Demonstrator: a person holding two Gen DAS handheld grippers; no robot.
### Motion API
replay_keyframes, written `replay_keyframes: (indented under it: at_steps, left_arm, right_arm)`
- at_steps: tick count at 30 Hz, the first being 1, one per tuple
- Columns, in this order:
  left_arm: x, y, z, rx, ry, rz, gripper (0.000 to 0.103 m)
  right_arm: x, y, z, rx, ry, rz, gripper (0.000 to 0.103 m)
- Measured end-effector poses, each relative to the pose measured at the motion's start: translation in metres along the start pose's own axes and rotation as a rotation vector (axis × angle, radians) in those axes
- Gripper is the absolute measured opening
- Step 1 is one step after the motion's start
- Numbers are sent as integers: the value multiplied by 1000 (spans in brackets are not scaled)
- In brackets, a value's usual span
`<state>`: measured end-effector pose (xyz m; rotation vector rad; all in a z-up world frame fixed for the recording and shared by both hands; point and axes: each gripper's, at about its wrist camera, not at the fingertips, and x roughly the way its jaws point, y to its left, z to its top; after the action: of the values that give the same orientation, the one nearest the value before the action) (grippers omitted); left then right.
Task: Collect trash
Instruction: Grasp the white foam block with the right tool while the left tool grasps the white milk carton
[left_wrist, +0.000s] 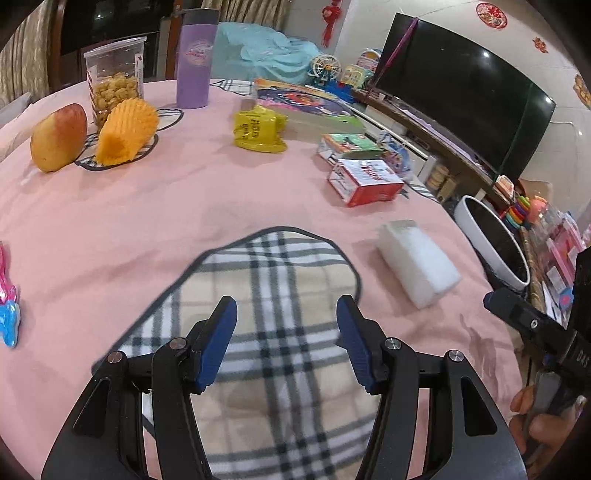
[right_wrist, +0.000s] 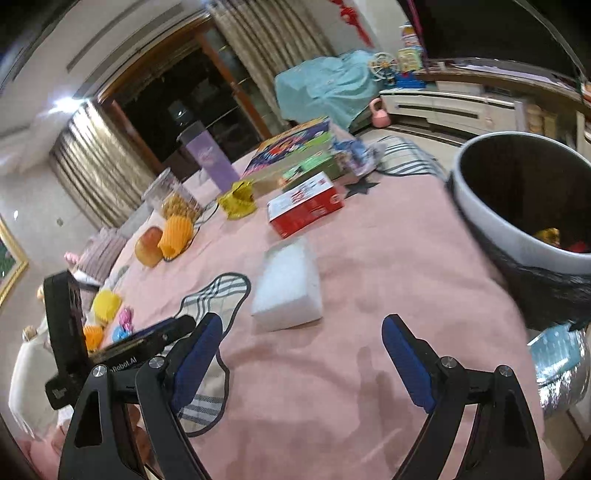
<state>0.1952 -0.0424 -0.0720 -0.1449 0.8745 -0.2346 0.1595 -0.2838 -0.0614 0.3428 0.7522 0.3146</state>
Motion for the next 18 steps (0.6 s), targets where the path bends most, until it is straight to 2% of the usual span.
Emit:
replay_keyframes:
  at_steps: [9,11,12,13,17,18]
  left_arm:
    - [21,6,15,34,46,9,57]
    - [27,4,21,45,57,5,57]
    - [30,2,24,54,58,3,57]
    - [32,0,26,64,60,1,59]
    - [48,-17,41,124,62,-14,68]
    - [53,-21,45,140,67,-10,75]
  right_arm:
    - [40,18,11,-92,61,-16,87]
    - [49,22,13,-118,81,-17,78]
    - [53,22,13,-123,92,-16,60]
    - [57,20,13,-124,112,-15,50]
    - [51,7,14,-68,96,13,50]
    - [44,1,15,-44,71,8,50]
